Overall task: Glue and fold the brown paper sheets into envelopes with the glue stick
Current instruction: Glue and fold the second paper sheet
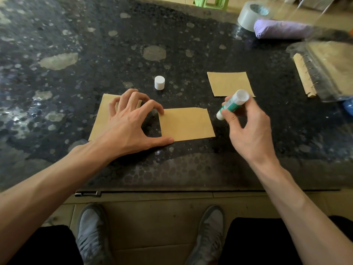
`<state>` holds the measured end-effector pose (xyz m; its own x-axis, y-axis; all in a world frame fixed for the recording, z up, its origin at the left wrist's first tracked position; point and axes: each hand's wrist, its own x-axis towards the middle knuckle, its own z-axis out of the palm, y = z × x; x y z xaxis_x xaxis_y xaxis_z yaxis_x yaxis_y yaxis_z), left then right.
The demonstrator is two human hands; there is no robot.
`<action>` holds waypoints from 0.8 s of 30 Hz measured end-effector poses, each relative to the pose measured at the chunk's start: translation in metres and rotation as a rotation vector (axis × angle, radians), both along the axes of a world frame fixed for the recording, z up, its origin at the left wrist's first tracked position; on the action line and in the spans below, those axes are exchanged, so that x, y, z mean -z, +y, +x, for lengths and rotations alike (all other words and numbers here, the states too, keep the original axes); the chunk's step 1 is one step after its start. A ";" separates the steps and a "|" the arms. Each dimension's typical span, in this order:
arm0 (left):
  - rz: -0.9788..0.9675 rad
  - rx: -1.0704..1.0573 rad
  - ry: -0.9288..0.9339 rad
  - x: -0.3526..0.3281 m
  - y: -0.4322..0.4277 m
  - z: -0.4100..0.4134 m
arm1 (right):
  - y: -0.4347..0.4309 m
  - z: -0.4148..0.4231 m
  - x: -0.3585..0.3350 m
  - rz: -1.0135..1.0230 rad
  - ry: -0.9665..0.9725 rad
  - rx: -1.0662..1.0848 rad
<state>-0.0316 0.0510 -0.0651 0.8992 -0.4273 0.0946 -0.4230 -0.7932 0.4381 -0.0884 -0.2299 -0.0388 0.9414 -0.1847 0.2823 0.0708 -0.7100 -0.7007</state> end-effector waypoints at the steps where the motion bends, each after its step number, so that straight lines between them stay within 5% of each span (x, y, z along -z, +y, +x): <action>1: -0.001 0.001 -0.001 0.000 0.000 0.000 | -0.002 0.002 -0.002 0.061 -0.014 0.005; 6: 0.008 0.012 -0.002 0.001 0.001 0.000 | 0.011 0.010 -0.007 0.235 -0.005 -0.114; 24: 0.016 0.020 -0.026 0.002 0.004 0.007 | 0.080 0.020 0.000 0.055 0.138 -0.429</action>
